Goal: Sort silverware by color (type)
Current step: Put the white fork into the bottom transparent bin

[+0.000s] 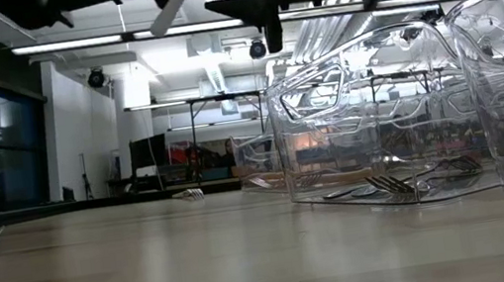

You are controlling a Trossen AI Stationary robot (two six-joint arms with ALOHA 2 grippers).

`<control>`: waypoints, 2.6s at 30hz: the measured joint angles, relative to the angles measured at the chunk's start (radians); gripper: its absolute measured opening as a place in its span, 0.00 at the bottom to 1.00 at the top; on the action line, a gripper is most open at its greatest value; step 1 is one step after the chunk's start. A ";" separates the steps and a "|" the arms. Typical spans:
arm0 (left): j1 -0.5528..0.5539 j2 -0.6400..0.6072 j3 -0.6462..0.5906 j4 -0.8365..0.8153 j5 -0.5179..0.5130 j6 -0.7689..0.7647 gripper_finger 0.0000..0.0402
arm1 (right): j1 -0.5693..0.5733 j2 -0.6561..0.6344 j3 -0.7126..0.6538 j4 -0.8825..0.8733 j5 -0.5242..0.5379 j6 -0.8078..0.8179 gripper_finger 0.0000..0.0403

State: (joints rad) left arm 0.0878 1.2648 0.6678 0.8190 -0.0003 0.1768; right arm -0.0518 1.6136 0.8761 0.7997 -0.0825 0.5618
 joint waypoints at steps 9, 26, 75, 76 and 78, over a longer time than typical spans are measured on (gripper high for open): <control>0.005 0.112 0.090 0.003 0.046 0.013 0.00 | 0.000 0.003 0.000 0.028 0.000 0.010 0.45; 0.017 0.145 0.111 0.004 0.040 -0.019 0.01 | -0.001 0.003 0.000 0.022 -0.030 0.018 0.11; 0.059 -0.685 0.024 -0.878 -0.066 -0.348 0.41 | -0.107 -0.437 0.000 -0.697 -0.002 -0.387 0.00; 0.059 -0.688 0.006 -0.862 -0.067 -0.360 0.41 | -0.107 -0.446 0.000 -0.708 0.003 -0.387 0.00; 0.060 -0.688 -0.017 -0.826 -0.068 -0.367 0.40 | -0.105 -0.459 0.000 -0.712 0.006 -0.387 0.00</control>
State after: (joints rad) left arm 0.1474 0.5766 0.6508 -0.0070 -0.0685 -0.1903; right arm -0.1571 1.1549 0.8761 0.0880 -0.0764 0.1745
